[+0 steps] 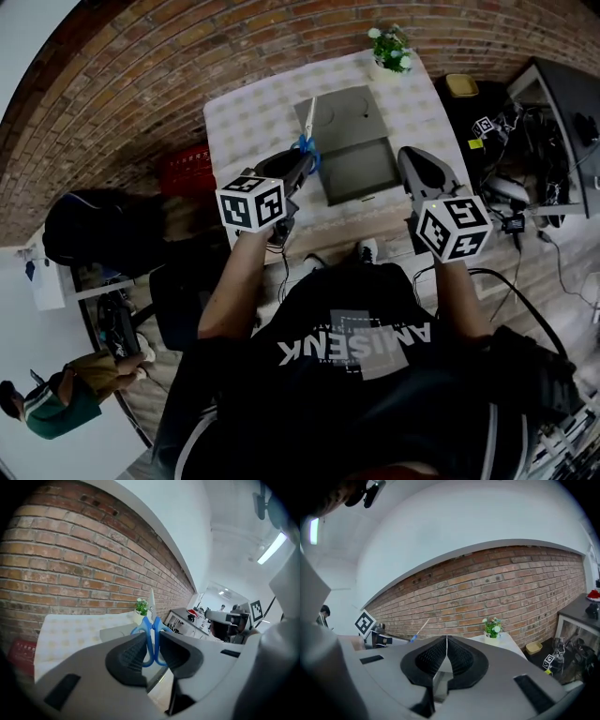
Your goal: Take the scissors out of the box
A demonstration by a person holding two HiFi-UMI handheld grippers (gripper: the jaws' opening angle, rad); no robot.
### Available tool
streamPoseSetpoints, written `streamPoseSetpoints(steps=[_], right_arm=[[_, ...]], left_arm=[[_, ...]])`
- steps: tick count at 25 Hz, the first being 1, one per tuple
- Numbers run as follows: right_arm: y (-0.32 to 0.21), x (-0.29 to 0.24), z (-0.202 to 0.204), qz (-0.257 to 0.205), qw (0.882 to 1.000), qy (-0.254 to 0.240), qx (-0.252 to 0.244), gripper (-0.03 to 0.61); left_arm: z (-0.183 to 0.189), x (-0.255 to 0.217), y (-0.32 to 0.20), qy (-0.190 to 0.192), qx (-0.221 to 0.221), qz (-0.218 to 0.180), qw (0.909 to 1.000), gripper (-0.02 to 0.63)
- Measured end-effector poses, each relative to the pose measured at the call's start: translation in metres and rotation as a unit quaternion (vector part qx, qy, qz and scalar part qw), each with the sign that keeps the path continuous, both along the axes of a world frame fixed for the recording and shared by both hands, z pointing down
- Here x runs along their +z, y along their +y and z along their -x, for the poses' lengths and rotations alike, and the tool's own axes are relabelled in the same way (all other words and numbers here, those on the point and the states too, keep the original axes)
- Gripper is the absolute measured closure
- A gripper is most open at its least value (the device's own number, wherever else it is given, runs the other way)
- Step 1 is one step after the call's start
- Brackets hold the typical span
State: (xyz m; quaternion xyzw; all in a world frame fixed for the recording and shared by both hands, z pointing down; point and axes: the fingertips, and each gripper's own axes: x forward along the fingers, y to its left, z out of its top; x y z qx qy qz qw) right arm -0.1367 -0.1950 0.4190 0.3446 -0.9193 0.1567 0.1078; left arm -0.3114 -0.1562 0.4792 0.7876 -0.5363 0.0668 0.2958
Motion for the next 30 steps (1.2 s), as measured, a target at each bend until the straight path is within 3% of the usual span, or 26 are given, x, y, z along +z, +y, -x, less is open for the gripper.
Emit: streamPoseSetpoints(steps=[6,9,15,22,30], right_arm=[[0.0,-0.016,0.018,-0.019,1.0,0.001,-0.017,0.537],[0.0,-0.024,0.025,-0.029,0.999,0.004,-0.021,0.537],[-0.002,-0.038,0.043,-0.045,0.998,0.005,-0.038,0.537],[-0.002,-0.053,0.063,-0.067,0.996,0.004,-0.056,0.537],[-0.002,-0.073,0.083,-0.098,0.992,0.006,-0.082,0.538]], left_arm=[[0.023,-0.04,0.014,0.03,-0.03,-0.068,0.9968,0.52],[0.034,-0.063,0.022,0.021,-0.034,-0.104,0.9938,0.52],[0.066,-0.094,0.044,0.013,-0.084,-0.171,0.9817,0.52],[0.099,-0.11,0.069,-0.014,-0.161,-0.198,0.9667,0.52],[0.117,-0.133,0.092,-0.041,-0.208,-0.245,0.9461,0.52]])
